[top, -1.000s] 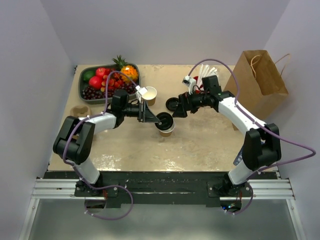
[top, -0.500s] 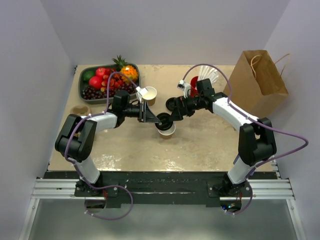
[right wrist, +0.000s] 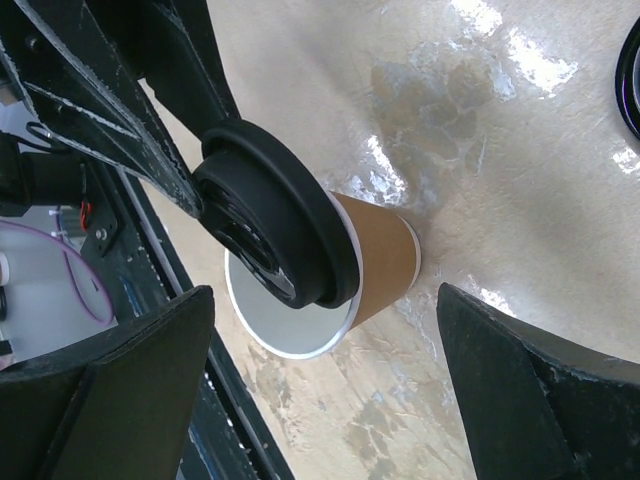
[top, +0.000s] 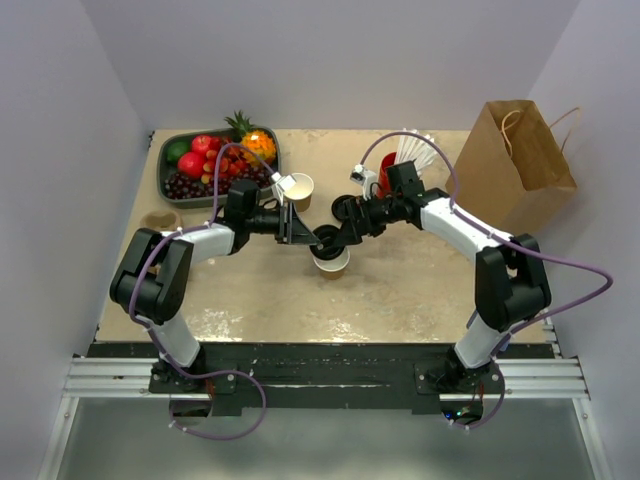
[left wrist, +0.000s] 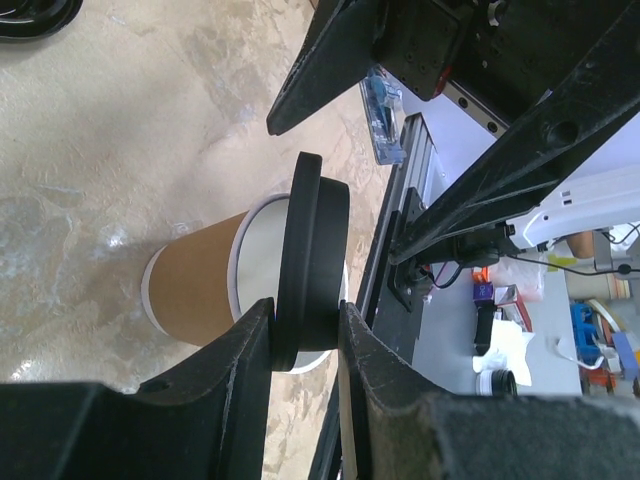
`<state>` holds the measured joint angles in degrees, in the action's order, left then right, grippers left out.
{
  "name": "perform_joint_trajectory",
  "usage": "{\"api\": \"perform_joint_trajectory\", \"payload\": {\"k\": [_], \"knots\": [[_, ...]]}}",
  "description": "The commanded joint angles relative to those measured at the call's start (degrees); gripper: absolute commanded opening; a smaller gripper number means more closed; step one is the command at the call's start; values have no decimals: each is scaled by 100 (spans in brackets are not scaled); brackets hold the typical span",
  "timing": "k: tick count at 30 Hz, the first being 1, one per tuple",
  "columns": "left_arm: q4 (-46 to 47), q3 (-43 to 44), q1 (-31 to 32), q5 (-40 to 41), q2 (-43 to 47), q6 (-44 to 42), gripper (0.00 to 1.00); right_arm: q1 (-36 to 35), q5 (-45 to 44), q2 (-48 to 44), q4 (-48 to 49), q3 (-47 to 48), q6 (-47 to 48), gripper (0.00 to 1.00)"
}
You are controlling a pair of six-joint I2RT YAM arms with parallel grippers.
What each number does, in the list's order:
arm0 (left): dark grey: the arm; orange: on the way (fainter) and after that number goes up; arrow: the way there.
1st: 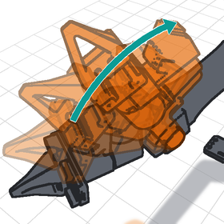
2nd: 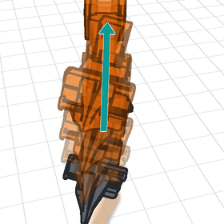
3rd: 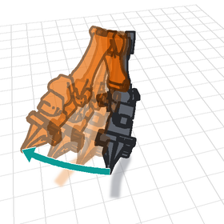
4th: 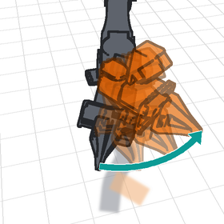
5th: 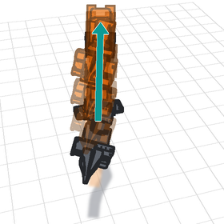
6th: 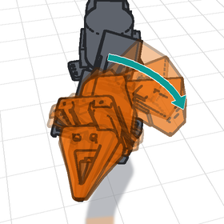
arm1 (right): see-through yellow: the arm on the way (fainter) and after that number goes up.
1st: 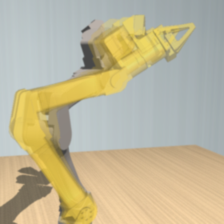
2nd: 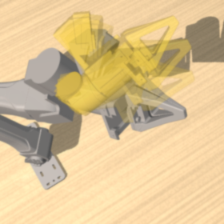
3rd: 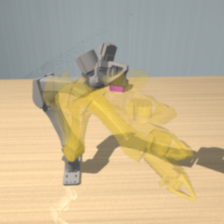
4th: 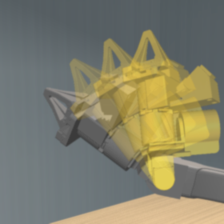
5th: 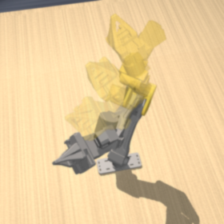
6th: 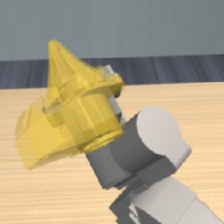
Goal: Pack the takeout coffee
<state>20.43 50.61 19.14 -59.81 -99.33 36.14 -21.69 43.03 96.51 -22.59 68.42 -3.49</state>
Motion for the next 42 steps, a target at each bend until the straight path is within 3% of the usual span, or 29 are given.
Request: {"api": "perform_joint_trajectory", "payload": {"k": [1, 8, 12, 28, 39, 42], "knots": [[251, 256, -33, -328, 203, -19, 19, -10, 13, 43, 97, 189, -21, 95], [348, 336, -24, -637, 291, 279, 3, -10, 188, -79, -52, 233, -3, 95], [155, 29, -15, -611, 484, 420, 0, -10, 259, -167, -140, 251, -12, 95], [260, -148, 178, -585, 256, 895, 0, -37, 303, -115, -211, 128, -64, 96], [-170, 54, 205, -295, 98, 561, 7, -124, -92, -44, -202, 57, -73, 93], [-311, 124, 205, -163, 45, 456, 18, -133, -58, 52, -193, 48, -108, 93]]}}
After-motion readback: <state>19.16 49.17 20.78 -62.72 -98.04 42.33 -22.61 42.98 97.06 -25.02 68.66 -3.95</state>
